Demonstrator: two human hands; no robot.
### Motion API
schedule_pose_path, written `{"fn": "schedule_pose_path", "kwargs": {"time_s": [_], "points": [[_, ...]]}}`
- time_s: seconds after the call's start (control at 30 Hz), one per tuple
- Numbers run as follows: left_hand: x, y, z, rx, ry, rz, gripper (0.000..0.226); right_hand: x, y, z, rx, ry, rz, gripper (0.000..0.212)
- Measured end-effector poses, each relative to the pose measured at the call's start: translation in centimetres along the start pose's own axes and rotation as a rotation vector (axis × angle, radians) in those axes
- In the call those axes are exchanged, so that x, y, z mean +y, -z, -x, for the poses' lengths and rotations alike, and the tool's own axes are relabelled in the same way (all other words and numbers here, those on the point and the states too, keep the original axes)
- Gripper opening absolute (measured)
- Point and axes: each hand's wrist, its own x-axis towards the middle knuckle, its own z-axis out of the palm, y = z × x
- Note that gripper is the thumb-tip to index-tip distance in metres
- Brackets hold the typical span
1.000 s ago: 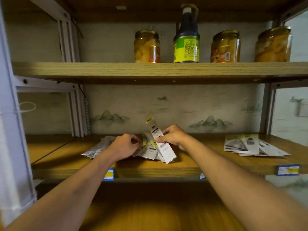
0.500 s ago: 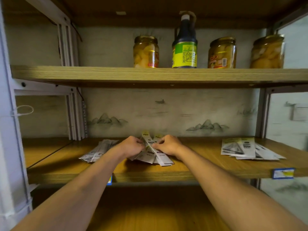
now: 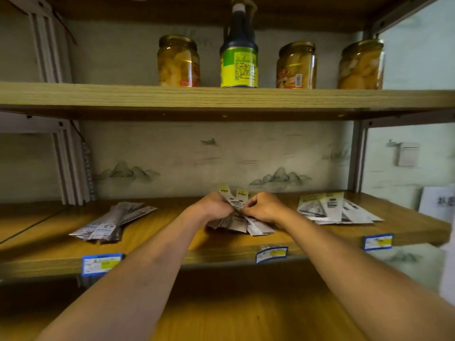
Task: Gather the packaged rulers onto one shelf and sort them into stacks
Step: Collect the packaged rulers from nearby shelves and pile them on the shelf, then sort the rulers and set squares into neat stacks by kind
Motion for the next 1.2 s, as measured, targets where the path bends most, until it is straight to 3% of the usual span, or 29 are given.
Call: {"fn": "schedule_pose_path", "kwargs": {"time_s": [0.23,0.47,0.6,0.87,1.03,1.2], "points": [[1.1,-2.1,-1.7,-0.013,0.025,-0.006,0.026,3.3,1.8,0.6,0.031,0.013,-0.012,0.024],[-0.1,-0.1,-1.1,-0.026,-0.111,-0.306,0.033,3.1,2.3,0.3,0.055,0.089,-0.010,0.031],[-2.1,3.5,0.0,0.079,-0.126,-0.401,0.033,1.6,2.7,-0.7,0.097,0.180,-0.016,0.034],[-8.3,11.3,3.8,0.317,0.065,-0.606,0.028,-4.0,-1.7,-1.8,-0.033,0.362,0.007,0.033],[-13.3,15.2,5.8,0.345,0.267,-0.625,0.031,-8.4,-4.9,-1.0,-0.078,0.395,0.008,0.032],[-16.5,16.9,6.2,0.297,0.248,-0.506,0.052,-13.5,-8.5,-1.3,-0.148,0.377,0.036,0.035]]}}
